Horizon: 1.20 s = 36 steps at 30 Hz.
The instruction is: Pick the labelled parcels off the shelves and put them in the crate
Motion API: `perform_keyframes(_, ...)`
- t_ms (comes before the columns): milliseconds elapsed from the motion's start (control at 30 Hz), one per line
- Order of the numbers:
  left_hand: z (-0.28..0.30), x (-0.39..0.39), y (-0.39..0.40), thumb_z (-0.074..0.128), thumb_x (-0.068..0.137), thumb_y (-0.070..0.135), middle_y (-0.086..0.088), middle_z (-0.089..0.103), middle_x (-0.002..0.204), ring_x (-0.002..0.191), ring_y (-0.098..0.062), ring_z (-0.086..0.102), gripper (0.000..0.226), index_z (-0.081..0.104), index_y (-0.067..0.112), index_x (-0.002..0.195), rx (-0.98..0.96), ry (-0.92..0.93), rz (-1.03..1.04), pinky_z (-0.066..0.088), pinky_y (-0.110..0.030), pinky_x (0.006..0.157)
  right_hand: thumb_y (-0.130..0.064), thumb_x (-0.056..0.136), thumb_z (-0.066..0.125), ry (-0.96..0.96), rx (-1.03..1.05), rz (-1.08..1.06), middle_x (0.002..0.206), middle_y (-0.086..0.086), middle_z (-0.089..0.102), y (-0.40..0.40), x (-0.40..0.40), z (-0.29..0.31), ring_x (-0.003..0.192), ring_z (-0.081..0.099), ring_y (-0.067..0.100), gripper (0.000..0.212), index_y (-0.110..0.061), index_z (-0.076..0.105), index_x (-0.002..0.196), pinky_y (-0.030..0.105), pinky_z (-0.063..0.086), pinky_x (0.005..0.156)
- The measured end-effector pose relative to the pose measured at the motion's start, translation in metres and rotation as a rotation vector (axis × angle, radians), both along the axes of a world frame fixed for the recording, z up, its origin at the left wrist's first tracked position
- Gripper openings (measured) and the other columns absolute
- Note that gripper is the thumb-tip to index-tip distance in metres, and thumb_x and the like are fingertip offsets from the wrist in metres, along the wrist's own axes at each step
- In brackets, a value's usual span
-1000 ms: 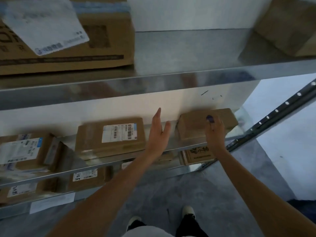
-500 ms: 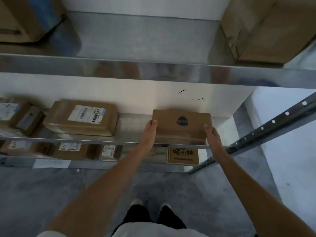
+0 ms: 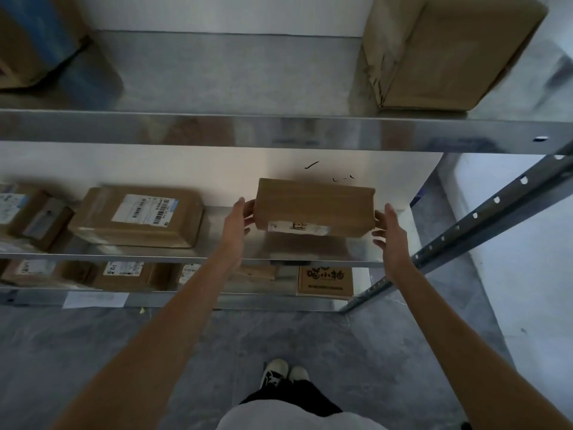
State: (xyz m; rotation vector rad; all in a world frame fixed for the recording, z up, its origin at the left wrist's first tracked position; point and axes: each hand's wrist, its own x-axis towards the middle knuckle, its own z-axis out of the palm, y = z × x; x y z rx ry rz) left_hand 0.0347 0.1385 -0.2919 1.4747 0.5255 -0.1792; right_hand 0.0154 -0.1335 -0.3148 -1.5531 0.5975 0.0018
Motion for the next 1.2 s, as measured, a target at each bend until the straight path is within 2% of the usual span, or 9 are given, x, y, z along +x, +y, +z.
perform_keyframes(167,0.000,-0.004,0.002,0.030,0.104,0.036,0.001,0.065,0.109,0.112,-0.018,0.057,0.035,0.062,0.023,0.106,-0.040,-0.020,0.066,0.032,-0.040,0.112,-0.057,0.097,0.037,0.022,0.045,-0.027,0.117,0.003,0.062,0.008,0.000,-0.001,0.115,0.057,0.023,0.046,-0.021,0.057,0.115,0.040,0.040,0.108)
perform_keyframes(233,-0.001,-0.005,0.005,0.034,0.104,0.034,0.000,0.066,0.106,0.115,-0.022,0.057,0.032,0.062,0.021,0.109,-0.099,-0.013,0.069,0.038,-0.042,0.109,-0.056,0.097,0.039,0.016,0.099,-0.030,0.128,0.005,0.059,0.012,-0.001,-0.002,0.123,0.054,0.024,0.050,-0.018,0.054,0.127,0.040,0.038,0.112)
perform_keyframes(367,0.003,-0.009,0.008,0.035,0.104,0.033,-0.002,0.066,0.107,0.102,-0.016,0.061,0.032,0.058,0.019,0.120,-0.051,-0.031,0.037,0.049,-0.033,0.095,-0.055,0.097,0.041,0.036,0.135,0.009,0.143,0.006,0.052,0.027,-0.002,0.000,0.128,0.051,0.025,0.065,-0.011,0.041,0.146,0.040,0.044,0.107)
perform_keyframes(600,-0.011,-0.018,0.026,0.038,0.096,0.057,-0.009,0.058,0.120,0.106,-0.023,0.058,0.053,0.036,0.018,0.131,-0.026,0.085,-0.060,0.048,-0.037,0.080,-0.037,0.098,0.052,-0.055,0.081,-0.023,0.115,-0.003,0.058,0.046,0.004,0.013,0.114,0.050,0.018,0.023,-0.026,0.054,0.119,0.037,0.042,0.101)
perform_keyframes(767,-0.027,-0.036,0.037,0.065,0.075,0.060,-0.014,0.055,0.124,0.096,-0.027,0.063,0.083,0.029,0.020,0.138,-0.218,0.203,-0.201,0.056,-0.038,0.066,-0.041,0.089,0.066,-0.165,0.030,-0.117,0.111,0.003,0.064,0.052,0.018,0.036,0.099,0.058,0.016,0.040,-0.014,0.063,0.118,0.026,0.049,0.080)
perform_keyframes(933,-0.034,-0.059,0.032,0.055,0.072,0.072,-0.019,0.055,0.136,0.124,-0.036,0.054,0.087,0.052,0.013,0.135,-0.594,0.421,-0.534,0.043,-0.050,0.106,-0.053,0.066,0.080,-0.169,0.004,-0.127,0.112,0.009,0.066,0.064,0.034,0.059,0.096,0.066,0.022,0.056,-0.017,0.065,0.107,0.035,0.058,0.075)
perform_keyframes(1000,-0.035,-0.066,0.027,0.047,0.078,0.070,-0.019,0.052,0.140,0.131,-0.036,0.048,0.084,0.048,0.012,0.139,-0.611,0.452,-0.629,0.040,-0.047,0.109,-0.052,0.065,0.082,-0.174,-0.037,-0.082,0.106,0.009,0.068,0.071,0.036,0.067,0.090,0.068,0.023,0.046,-0.020,0.067,0.095,0.036,0.059,0.073)
perform_keyframes(1100,-0.031,-0.069,0.022,0.058,0.079,0.063,-0.016,0.045,0.146,0.132,-0.034,0.046,0.081,0.043,0.014,0.141,-0.561,0.439,-0.732,0.037,-0.050,0.109,-0.039,0.076,0.079,-0.208,-0.001,-0.023,0.088,0.004,0.070,0.080,0.036,0.079,0.076,0.067,0.018,0.029,-0.014,0.066,0.086,0.030,0.057,0.065)
perform_keyframes(1200,-0.018,-0.061,0.016,0.063,0.079,0.061,-0.013,0.046,0.141,0.125,-0.033,0.046,0.073,0.053,0.015,0.135,-0.522,0.343,-0.656,0.034,-0.049,0.107,-0.034,0.079,0.078,-0.221,0.033,0.016,0.083,0.003,0.069,0.086,0.034,0.081,0.071,0.066,0.015,0.029,-0.009,0.066,0.089,0.026,0.054,0.060)
